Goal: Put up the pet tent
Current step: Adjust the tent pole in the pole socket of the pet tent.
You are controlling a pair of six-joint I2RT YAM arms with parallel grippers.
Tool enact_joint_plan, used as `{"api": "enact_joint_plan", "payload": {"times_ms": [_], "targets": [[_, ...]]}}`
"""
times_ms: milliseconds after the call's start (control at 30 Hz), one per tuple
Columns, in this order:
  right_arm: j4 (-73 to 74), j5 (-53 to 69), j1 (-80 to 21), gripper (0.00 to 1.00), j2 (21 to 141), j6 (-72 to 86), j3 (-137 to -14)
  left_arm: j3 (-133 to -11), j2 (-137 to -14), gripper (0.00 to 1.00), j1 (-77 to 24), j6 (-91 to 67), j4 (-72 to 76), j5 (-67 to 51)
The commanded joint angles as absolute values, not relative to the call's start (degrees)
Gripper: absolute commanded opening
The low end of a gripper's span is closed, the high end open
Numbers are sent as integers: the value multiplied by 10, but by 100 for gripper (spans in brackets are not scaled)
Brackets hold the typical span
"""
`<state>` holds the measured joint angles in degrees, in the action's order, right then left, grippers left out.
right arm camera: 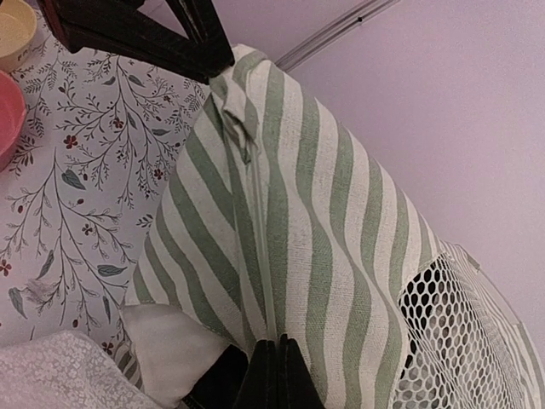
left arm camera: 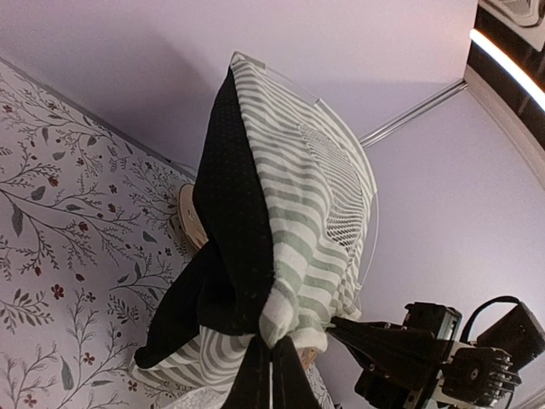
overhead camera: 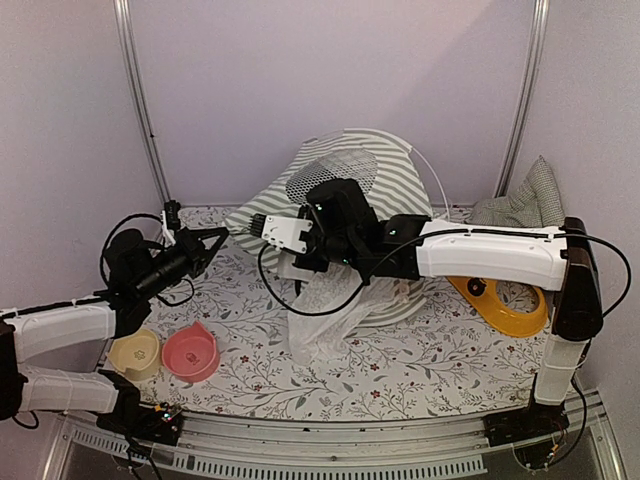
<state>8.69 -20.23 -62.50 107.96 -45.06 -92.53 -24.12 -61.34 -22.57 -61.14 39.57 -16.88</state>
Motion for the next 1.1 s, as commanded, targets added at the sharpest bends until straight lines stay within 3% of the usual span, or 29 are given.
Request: {"api": "enact_joint_plan", "payload": {"times_ms": [0, 467, 1067], "targets": [[144, -264, -592, 0, 1090, -417, -939, -252, -594, 0, -209, -580, 418, -170], [174, -242, -612, 0, 1129, -419, -979, -248, -580, 0, -211, -569, 416, -177], [137, -203, -617, 0, 1077, -422, -932, -254, -602, 0, -209, -556, 410, -184]]}}
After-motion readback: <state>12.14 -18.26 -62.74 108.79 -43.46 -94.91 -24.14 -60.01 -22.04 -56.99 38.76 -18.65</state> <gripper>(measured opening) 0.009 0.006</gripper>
